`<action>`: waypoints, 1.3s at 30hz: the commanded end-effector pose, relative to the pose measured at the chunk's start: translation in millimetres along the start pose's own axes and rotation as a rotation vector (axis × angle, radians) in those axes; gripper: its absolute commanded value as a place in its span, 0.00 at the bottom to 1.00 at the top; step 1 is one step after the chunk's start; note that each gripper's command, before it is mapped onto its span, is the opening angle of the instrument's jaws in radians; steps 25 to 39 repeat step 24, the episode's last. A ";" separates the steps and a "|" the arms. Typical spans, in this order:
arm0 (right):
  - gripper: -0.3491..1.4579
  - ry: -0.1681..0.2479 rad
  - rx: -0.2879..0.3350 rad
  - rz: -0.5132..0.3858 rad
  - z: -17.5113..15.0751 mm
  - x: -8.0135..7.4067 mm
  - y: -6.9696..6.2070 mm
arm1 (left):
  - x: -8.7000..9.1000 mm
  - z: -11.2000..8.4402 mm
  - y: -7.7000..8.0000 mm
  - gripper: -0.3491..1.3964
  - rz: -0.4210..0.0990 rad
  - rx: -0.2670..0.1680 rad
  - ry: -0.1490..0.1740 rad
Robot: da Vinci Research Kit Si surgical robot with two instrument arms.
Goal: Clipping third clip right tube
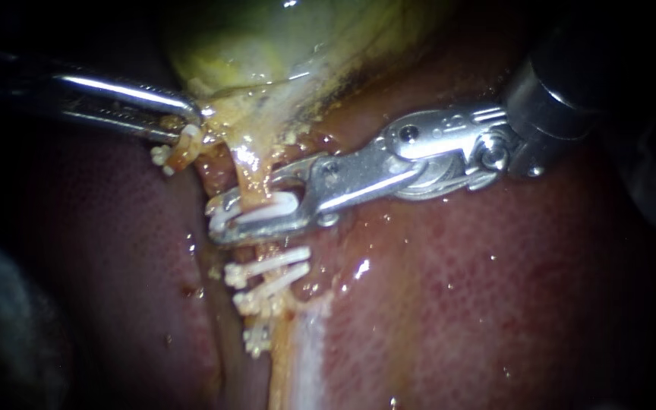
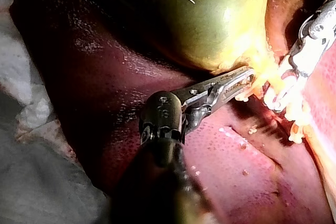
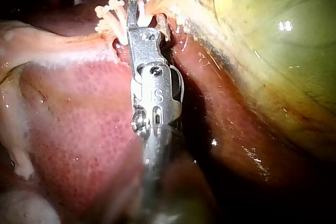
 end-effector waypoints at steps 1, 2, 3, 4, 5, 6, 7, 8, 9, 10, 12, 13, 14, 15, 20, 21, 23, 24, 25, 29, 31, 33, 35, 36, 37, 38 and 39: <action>0.00 -0.001 0.001 -0.002 0.0 0.0 0.1 | 0.0 0.0 0.0 0.00 0.000 0.000 0.000; 0.00 -0.001 0.001 -0.001 0.0 0.0 0.1 | 0.0 0.0 0.0 0.00 0.000 0.000 0.000; 0.00 -0.001 0.001 -0.001 -0.1 0.1 0.2 | 0.0 0.0 0.0 0.00 0.000 0.000 0.000; 0.00 -0.001 0.001 0.000 -0.1 0.1 0.2 | 0.0 0.0 0.0 0.00 0.000 0.000 0.000; 0.00 -0.001 0.001 0.000 -0.1 0.1 0.2 | 0.0 0.0 0.0 0.00 0.000 0.000 0.000; 0.00 -0.001 0.010 0.000 -0.1 0.1 0.2 | 0.0 0.0 0.0 0.00 0.000 0.000 0.000; 0.00 -0.001 0.013 0.001 -0.1 0.1 0.2 | 0.0 0.0 0.0 0.00 0.000 0.000 0.000; 0.00 -0.001 0.013 0.001 -0.1 0.1 0.2 | 0.0 0.0 0.0 0.00 0.000 0.000 0.000; 0.00 -0.001 0.017 0.001 -0.1 0.1 0.2 | 0.0 0.0 0.0 0.00 0.000 0.000 0.000; 0.00 -0.001 0.020 0.001 -0.1 0.1 0.2 | 0.0 0.0 0.0 0.00 0.000 0.000 0.000; 0.00 -0.001 0.020 0.001 -0.1 0.1 0.2 | 0.0 0.0 0.0 0.00 0.000 0.000 0.000; 0.00 -0.001 0.020 0.001 -0.1 0.1 0.2 | 0.0 0.0 0.0 0.00 0.000 0.000 0.000; 0.00 -0.001 0.020 0.001 -0.1 0.1 0.2 | 0.0 0.0 0.0 0.00 0.000 0.000 0.000; 0.00 -0.001 0.020 0.001 -0.1 0.1 0.2 | 0.0 0.0 0.0 0.00 0.000 0.000 0.000; 0.00 -0.001 0.020 0.001 -0.1 0.0 0.3 | 0.0 0.0 0.0 0.00 0.000 0.001 -0.003; 0.00 -0.001 0.020 0.001 -0.1 0.0 0.3 | 0.0 0.0 0.0 0.00 0.000 0.001 -0.003; 0.00 -0.001 0.019 0.001 -0.1 0.0 0.4 | 0.0 0.0 0.0 0.00 0.000 0.001 -0.003; 0.00 -0.001 0.020 0.001 -0.1 0.0 0.4 | 0.0 0.0 0.0 0.00 0.000 0.001 -0.003; 0.00 -0.001 0.020 0.001 -0.1 0.0 0.4 | 0.0 0.0 0.0 0.00 0.000 0.001 -0.003; 0.00 -0.001 0.020 0.001 -0.1 0.0 0.4 | 0.0 0.0 0.0 0.00 0.000 0.001 -0.003; 0.00 -0.001 0.020 0.001 -0.1 0.0 0.4 | 0.0 0.0 0.0 0.00 0.000 0.001 -0.003; 0.00 -0.001 0.020 0.001 -0.1 0.0 0.4 | 0.0 0.0 0.0 0.00 0.000 0.001 -0.003; 0.00 -0.001 0.020 0.001 -0.1 0.0 0.4 | 0.0 0.0 0.0 0.00 0.000 0.001 -0.003; 0.00 -0.001 0.020 0.001 -0.1 0.0 0.4 | 0.0 0.0 0.0 0.00 0.000 0.001 -0.003; 0.00 -0.001 0.020 0.001 -0.1 0.0 0.4 | 0.0 0.0 0.0 0.00 0.000 0.001 -0.003; 0.00 -0.001 0.020 0.001 -0.1 0.0 0.4 | 0.0 0.0 0.0 0.00 0.000 0.001 -0.003; 0.00 -0.001 0.020 0.001 -0.1 0.0 0.4 | 0.0 0.0 0.0 0.00 0.000 0.001 -0.003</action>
